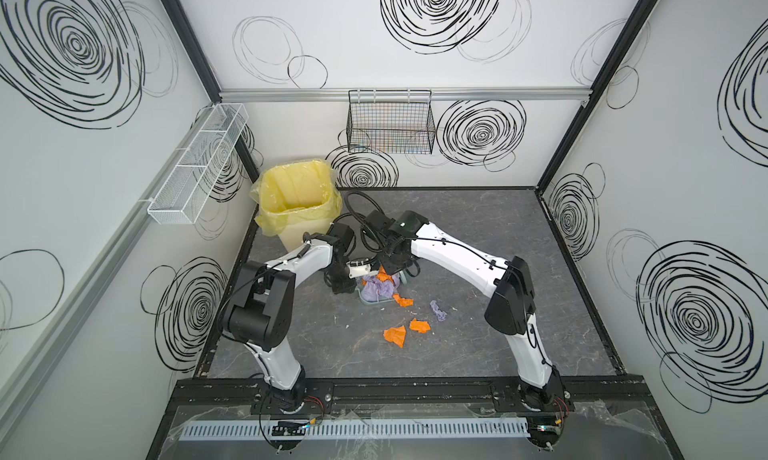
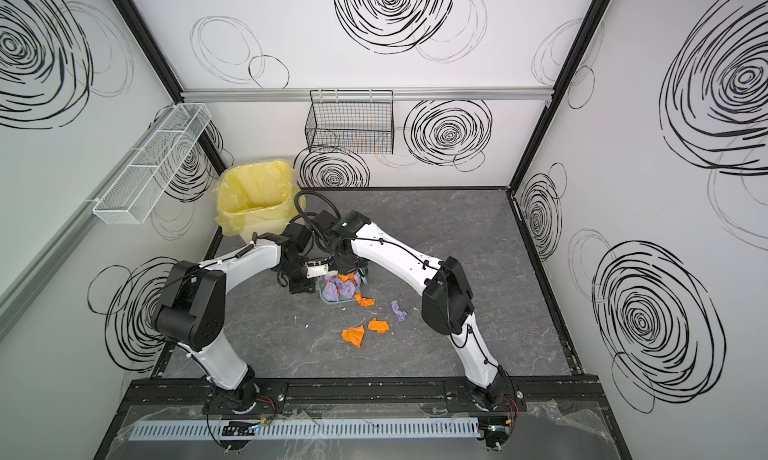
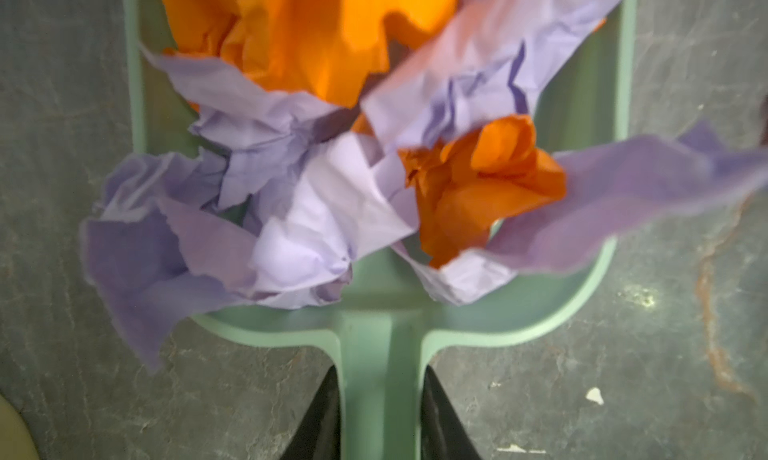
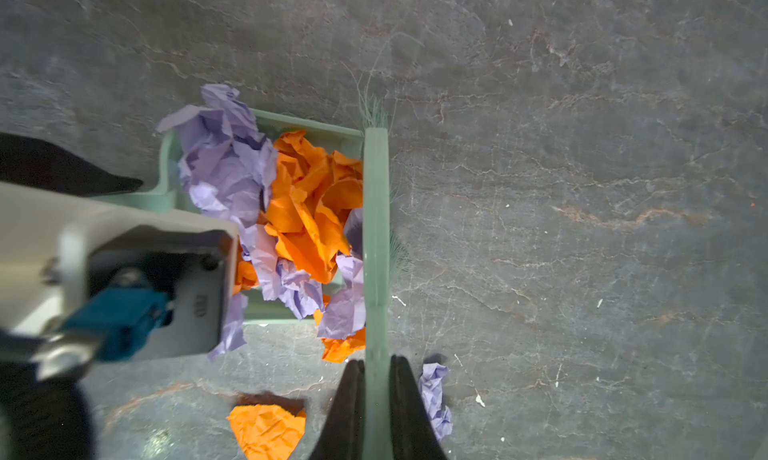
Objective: Sweep away the paper scraps from the table
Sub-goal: 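Sweep more scraps with the right gripper's brush into the dustpan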
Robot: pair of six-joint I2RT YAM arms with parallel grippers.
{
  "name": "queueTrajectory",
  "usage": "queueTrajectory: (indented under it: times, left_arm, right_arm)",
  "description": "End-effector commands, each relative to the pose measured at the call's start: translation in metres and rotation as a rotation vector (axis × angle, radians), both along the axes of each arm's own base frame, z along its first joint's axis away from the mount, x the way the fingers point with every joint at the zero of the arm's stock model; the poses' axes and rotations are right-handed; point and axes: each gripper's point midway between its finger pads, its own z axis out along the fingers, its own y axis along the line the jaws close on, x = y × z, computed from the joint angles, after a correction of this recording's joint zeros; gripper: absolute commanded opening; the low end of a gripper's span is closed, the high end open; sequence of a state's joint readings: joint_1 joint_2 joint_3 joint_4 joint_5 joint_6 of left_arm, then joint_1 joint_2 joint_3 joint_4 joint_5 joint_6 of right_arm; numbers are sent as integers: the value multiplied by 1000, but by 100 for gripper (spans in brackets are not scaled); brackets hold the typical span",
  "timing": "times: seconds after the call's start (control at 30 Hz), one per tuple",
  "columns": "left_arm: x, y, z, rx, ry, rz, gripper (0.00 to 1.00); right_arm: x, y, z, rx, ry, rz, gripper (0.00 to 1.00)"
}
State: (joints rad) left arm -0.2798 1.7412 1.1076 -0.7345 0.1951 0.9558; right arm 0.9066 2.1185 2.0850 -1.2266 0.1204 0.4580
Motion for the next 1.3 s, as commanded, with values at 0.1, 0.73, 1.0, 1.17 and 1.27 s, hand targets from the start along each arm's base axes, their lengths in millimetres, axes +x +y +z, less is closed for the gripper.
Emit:
queueTrajectory:
  times: [0.1, 0.73, 1.0, 1.17, 1.27]
  left_arm:
    - [-4, -14, -3, -55, 32, 10, 0]
    - [-6, -47, 31, -197, 16, -1, 0]
    - [-5, -53, 39, -235, 6, 0, 0]
    - [-5, -59, 53, -280, -5, -4, 0]
    - [-5, -63, 65, -310, -17, -10, 0]
  right_arm:
    - [-19, -11, 26, 49, 9, -32, 0]
    - [-13, -45, 21, -19, -16, -103, 0]
    - [-6, -92, 42, -16, -59, -191, 0]
    - [1, -129, 44, -32, -76, -263, 0]
    - [2, -146, 43, -28, -79, -294, 0]
